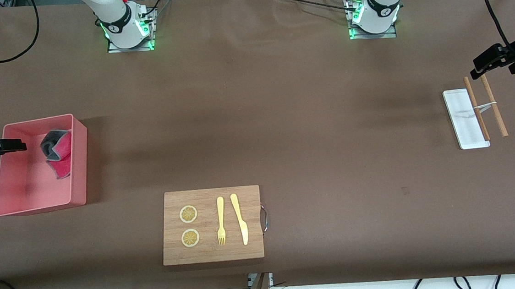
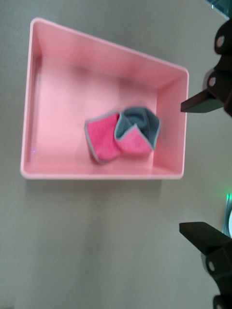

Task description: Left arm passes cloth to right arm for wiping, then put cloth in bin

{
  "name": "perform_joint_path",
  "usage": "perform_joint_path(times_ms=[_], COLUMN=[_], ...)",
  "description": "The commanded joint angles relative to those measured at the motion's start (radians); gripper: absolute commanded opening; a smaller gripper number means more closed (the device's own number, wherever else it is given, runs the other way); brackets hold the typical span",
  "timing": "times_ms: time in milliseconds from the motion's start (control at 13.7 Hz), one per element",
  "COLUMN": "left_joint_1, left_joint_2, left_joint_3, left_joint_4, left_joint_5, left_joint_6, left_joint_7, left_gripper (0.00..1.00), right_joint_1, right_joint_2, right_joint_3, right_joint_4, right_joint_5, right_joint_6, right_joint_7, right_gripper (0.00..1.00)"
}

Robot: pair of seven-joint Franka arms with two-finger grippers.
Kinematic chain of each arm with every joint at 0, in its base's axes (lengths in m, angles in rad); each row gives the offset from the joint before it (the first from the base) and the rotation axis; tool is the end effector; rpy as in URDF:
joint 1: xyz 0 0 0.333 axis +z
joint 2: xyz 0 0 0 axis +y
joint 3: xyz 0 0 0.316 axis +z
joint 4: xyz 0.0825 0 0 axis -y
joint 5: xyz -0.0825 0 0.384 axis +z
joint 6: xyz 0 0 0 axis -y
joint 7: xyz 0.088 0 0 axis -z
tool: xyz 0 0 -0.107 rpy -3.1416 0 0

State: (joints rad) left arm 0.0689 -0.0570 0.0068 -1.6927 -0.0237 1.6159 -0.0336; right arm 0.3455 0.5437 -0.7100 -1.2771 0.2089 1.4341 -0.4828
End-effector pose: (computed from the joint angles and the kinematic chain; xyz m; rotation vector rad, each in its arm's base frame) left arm 0.5374 0.0384 0.6019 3.1122 0.1723 -0.0301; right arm 0.6492 -0.1131 0.4738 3.0769 0.2271 -0.4626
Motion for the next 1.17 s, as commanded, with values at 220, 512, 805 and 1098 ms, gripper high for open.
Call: perform_joint_path(times_ms=[220, 512, 805, 1098], left_joint_1=[0.000, 0.000, 0.000, 0.000], left_joint_2=[0.052, 0.055, 0.060, 0.062], left_joint_3=[-0.002, -0.001, -0.001, -0.002], left_joint_4=[0.090, 0.090, 0.097, 0.100], left_joint_5=[0.004, -0.001, -0.001, -0.002], left_joint_6=[-0.039, -0.039, -0.039, -0.039], left_joint_7=[0.018, 0.018, 0.018, 0.018], left_gripper=[1.00, 1.00, 1.00, 1.00], right_joint_1=[-0.181, -0.252, -0.301, -0.309], right_joint_2=[-0.247, -0.364, -0.465, -0.469], right_joint_3=[0.459, 0.590, 0.590, 0.592], right_joint_4=[-0.014, -0.088, -0.128, -0.131], right_joint_5=[-0.155, -0.177, -0.191, -0.198], right_joint_6=[-0.075, -0.055, -0.054, -0.070], right_joint_7=[0.427, 0.431, 0.431, 0.449], right_gripper=[1.00, 1.00, 1.00, 1.00])
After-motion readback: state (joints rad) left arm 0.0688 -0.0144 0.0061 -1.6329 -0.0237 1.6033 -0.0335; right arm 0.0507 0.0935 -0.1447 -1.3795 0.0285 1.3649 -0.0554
